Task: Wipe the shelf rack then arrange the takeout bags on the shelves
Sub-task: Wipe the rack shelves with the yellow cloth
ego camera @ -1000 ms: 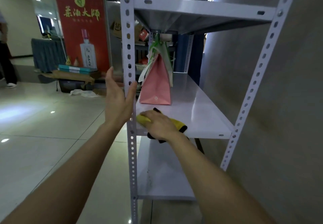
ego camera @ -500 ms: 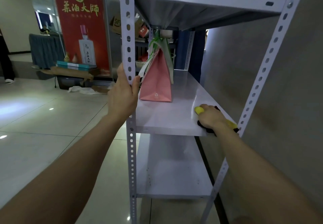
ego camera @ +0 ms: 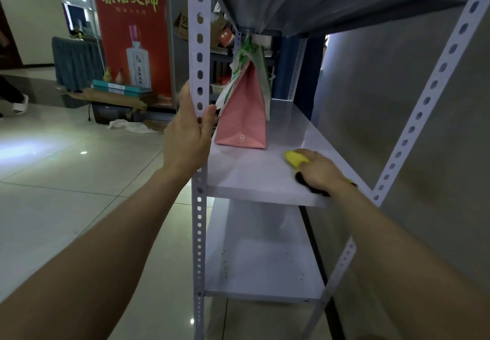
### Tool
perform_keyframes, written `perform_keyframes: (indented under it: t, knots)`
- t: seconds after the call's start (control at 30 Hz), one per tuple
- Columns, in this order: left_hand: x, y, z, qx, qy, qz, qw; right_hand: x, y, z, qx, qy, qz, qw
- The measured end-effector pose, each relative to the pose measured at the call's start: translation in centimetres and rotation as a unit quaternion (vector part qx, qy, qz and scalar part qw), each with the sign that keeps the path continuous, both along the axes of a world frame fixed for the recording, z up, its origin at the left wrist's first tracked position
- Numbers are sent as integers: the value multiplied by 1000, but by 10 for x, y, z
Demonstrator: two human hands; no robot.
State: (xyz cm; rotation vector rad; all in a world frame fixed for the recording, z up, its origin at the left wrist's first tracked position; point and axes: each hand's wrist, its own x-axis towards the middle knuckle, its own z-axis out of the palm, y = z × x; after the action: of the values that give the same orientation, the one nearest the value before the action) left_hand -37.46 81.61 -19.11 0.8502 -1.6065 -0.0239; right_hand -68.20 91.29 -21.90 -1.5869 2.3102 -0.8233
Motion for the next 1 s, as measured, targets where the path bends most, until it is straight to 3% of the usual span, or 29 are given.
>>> perform_keyframes:
  t: [0.1, 0.17, 0.27, 0.37, 0.5, 0.77, 1.0]
  knots:
    - [-2, -1, -2, -1, 10, 1, 1000, -47, 5, 3, 31, 62, -125, 990]
    - [-4, -1, -2, -5, 18, 5, 1000, -27, -3, 5, 44, 109, -131, 984]
    - [-6, -2, -3, -12, 24, 5, 1000, 59, -20, -2, -9, 75, 16, 997]
    - [-5, -1, -3, -4, 19, 9, 1000, 150, -25, -5, -42, 62, 164, 984]
    - [-4, -1, -3, 6, 14, 13, 1000, 158, -8, -7, -55, 64, 196, 977]
    - [-5, -2, -5, 12, 12, 20, 1000, -10, 37, -1, 3, 12, -73, 997]
    - [-10, -11, -10, -7, 31, 38, 999, -49, -60, 19, 76, 51, -75, 993]
